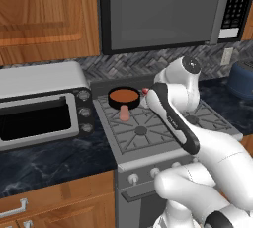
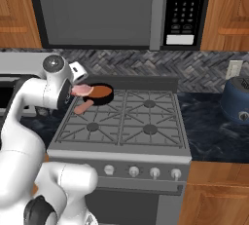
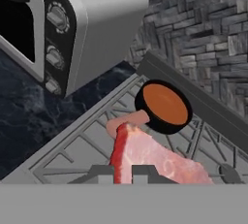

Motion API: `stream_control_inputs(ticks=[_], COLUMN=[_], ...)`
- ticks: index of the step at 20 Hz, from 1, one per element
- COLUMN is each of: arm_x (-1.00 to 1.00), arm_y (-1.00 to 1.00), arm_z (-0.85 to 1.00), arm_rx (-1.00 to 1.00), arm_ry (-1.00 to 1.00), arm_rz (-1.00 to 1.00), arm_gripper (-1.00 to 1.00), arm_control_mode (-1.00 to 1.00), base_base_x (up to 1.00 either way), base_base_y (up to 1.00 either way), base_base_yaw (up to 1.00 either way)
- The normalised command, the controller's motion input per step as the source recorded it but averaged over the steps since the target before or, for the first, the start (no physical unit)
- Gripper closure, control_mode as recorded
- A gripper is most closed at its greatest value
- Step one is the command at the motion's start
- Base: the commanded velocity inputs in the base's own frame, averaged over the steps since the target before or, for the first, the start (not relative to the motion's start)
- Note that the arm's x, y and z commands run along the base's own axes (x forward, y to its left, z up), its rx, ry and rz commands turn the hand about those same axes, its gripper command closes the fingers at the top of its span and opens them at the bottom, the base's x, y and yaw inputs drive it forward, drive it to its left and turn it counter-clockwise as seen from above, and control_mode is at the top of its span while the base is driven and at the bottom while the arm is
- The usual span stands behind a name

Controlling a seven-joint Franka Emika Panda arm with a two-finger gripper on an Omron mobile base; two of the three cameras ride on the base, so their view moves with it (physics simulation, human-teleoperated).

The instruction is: Retrieve the steak from the fridge and place it on the saucepan with marinade on the stove.

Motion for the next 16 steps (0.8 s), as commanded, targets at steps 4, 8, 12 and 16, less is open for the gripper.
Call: stream_control_inputs(ticks=[4, 8, 12, 16], arm_x=[0.32, 0.45, 0.51, 0.49], arm_y=[0.00, 0.02, 0.08, 0.08], arm_z=[-0.10, -0.03, -0.12, -0.22], arm_rx=[0.00, 0.00, 0.00, 0.00], arm_ry=[0.00, 0.00, 0.00, 0.00], arm_rz=[0.00, 0.00, 0.00, 0.00], arm_gripper=[1.00, 1.00, 1.00, 1.00], arm_control_mode=[-1.00, -1.00, -1.00, -1.00], base_base_x=[0.00, 0.00, 0.00, 0.00], base_base_y=[0.00, 0.00, 0.00, 0.00], base_base_yaw=[0.00, 0.00, 0.00, 0.00])
